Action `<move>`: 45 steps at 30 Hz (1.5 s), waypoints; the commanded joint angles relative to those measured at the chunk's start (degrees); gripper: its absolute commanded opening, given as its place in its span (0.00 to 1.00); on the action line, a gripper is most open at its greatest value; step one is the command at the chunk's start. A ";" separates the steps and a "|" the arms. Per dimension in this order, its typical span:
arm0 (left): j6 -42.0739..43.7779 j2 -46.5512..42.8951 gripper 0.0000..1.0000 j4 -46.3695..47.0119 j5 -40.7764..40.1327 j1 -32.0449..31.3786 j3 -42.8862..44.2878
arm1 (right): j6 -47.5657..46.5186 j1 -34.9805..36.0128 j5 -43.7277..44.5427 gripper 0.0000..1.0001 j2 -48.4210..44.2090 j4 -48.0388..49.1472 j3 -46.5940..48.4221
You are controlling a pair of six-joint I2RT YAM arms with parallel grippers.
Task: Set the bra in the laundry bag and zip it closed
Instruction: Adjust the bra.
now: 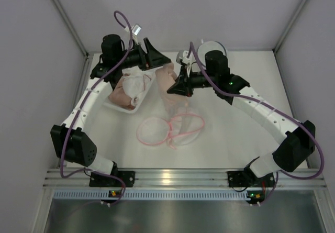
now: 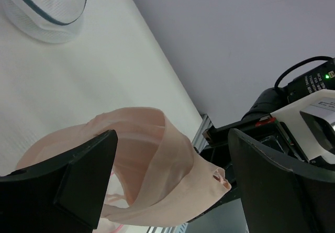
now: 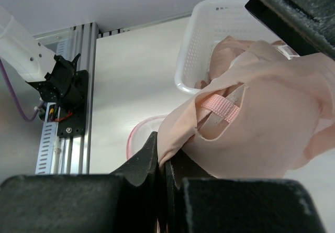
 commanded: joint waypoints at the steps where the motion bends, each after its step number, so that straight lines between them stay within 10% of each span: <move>1: -1.00 -1.91 0.92 5.76 2.99 -1.20 1.12 | -1.77 1.02 0.05 0.00 -1.24 1.46 0.43; 6: -0.30 0.29 0.80 5.76 3.70 -3.31 0.94 | -1.69 0.93 0.49 0.00 -1.85 1.55 0.25; 13: 2.25 -0.40 0.00 5.76 -1.38 -4.64 2.00 | -1.34 1.02 1.63 0.00 -2.20 1.73 -0.63; 17: 5.84 -3.74 0.00 3.48 -7.80 -4.55 4.36 | 1.11 0.93 2.68 0.01 -3.08 3.21 -3.17; 22: 8.14 -6.38 0.00 -0.20 -15.62 -4.46 6.92 | 4.55 0.85 5.41 0.80 -4.92 4.01 -6.16; 24: 9.19 -7.35 0.00 -1.09 -16.34 -4.55 7.44 | 7.71 0.76 7.51 0.93 -6.76 5.32 -7.39; 35: 9.11 -15.51 0.00 -3.64 -33.55 -4.55 5.60 | 34.60 -7.59 17.96 0.99 -10.82 22.30 -14.60; 45: 9.90 -16.67 0.00 -6.62 -40.60 -4.63 6.04 | 29.44 -6.81 31.24 0.95 -7.30 23.60 -12.50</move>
